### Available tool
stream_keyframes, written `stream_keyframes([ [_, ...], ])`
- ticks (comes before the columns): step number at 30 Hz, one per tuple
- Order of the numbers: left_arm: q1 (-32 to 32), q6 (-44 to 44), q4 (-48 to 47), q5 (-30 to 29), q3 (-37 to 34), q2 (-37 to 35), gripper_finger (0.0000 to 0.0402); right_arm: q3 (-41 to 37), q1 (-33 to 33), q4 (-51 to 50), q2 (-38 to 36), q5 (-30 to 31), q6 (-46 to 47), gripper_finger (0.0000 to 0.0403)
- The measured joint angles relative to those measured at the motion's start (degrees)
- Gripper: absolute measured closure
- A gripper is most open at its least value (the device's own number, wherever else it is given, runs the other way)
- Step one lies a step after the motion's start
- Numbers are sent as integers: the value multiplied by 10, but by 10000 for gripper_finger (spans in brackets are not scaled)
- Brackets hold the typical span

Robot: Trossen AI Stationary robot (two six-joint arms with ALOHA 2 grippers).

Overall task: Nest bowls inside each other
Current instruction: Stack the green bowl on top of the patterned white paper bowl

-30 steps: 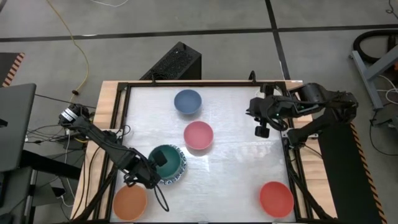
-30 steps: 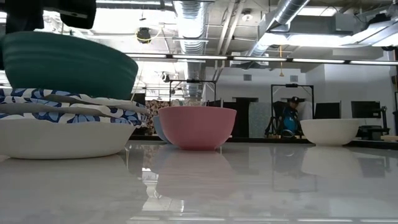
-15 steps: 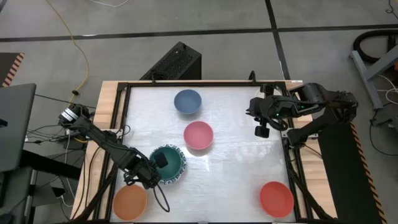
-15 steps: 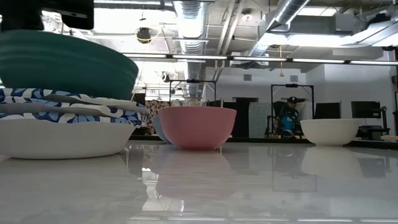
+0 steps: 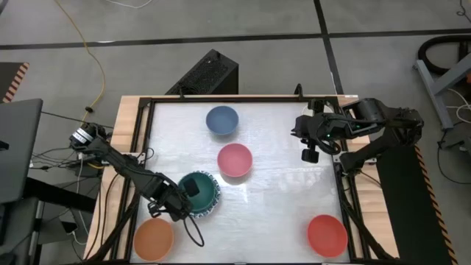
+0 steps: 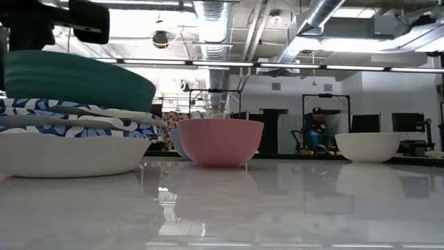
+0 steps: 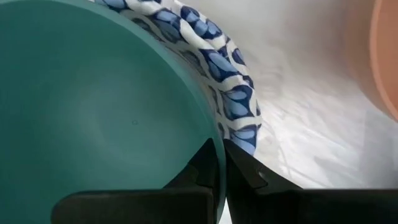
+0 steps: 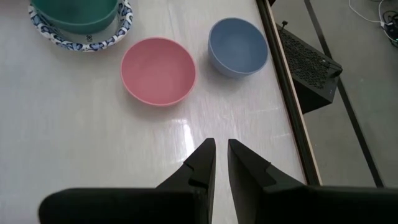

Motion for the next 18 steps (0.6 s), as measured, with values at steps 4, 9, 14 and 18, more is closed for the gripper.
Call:
stream_keyframes([
  [4, 0, -28, -1, -44, 9, -1, 401, 0, 0, 0, 0, 0, 0, 339],
  [9, 3, -35, -1, -9, 16, -3, 401, 0, 0, 2, 0, 0, -5, 339],
  [14, 3, -36, 3, -2, 7, -3, 401, -2, 0, 13, 0, 0, -4, 339],
  [18, 3, -58, 7, -33, 0, -3, 401, -36, 0, 88, -1, -23, 14, 339],
])
